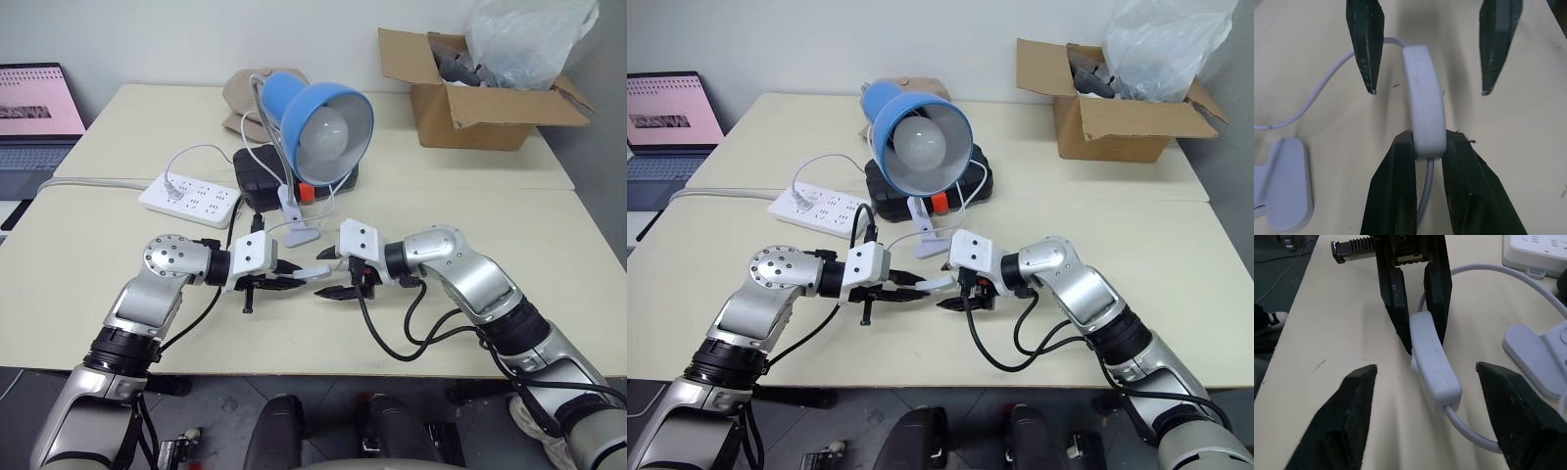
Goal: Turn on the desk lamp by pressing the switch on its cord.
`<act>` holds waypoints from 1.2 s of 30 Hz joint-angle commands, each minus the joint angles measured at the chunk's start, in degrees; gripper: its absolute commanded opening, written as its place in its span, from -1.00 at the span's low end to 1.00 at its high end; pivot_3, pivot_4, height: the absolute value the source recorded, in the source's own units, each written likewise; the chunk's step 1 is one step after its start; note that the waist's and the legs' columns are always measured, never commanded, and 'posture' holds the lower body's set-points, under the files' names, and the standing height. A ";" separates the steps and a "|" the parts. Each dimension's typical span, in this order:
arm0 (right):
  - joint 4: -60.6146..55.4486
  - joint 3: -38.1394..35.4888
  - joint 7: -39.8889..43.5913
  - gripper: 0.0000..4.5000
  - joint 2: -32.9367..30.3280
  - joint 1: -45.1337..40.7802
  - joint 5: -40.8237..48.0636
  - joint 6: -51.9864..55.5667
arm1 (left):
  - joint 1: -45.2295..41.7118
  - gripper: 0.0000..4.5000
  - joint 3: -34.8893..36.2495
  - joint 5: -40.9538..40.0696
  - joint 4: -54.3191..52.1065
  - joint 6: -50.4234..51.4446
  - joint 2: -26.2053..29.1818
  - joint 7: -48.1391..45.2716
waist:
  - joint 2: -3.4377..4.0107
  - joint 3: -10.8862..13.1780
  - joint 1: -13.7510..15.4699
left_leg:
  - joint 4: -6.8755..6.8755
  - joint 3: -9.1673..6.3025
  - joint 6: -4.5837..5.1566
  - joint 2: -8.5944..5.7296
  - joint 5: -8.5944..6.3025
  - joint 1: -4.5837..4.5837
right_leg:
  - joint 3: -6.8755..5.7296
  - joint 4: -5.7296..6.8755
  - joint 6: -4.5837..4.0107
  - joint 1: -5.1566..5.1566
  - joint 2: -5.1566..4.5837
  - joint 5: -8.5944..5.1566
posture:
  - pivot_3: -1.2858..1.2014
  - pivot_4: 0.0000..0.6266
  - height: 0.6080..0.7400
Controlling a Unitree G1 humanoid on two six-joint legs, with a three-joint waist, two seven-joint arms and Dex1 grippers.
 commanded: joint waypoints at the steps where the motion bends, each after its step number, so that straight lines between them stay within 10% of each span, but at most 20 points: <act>1: 0.41 0.03 1.24 0.04 0.41 -1.58 -1.36 -1.91 | -0.53 -0.83 0.59 -0.16 -1.23 -0.55 0.44 0.20 | 0.00 0.00 0.00 | 0.00 0.00 0.00 0.00 0.00 0.00 | 0.00 0.00 0.00 0.00 0.00 0.00 | 0.03 -0.52 1.00; 8: 1.77 0.02 2.13 -0.66 1.19 -1.75 -2.97 -3.09 | -0.69 -0.83 0.73 -0.23 -1.33 -0.44 0.35 0.40 | 0.00 0.00 0.00 | 0.00 0.00 0.00 0.00 0.00 0.00 | 0.00 0.00 0.00 0.00 0.00 0.00 | 0.03 -0.52 1.00; 19: 1.88 -0.87 4.53 -0.75 2.06 -1.07 -3.06 -5.08 | -0.53 -0.83 1.05 0.36 -1.45 -0.57 0.37 0.22 | 0.00 0.00 0.00 | 0.00 0.00 0.00 0.00 0.00 0.00 | 0.00 0.00 0.00 0.00 0.00 0.00 | 0.03 -0.52 1.00; 36: -10.56 -10.91 4.50 1.00 -6.75 5.73 1.41 -0.90 | -4.63 -0.83 -3.95 8.48 8.85 -7.58 -2.86 3.84 | -0.01 -0.01 0.58 | 0.02 0.00 0.00 -0.04 0.00 0.00 | -0.03 -0.02 0.01 0.03 -0.03 0.00 | 0.03 -0.52 1.00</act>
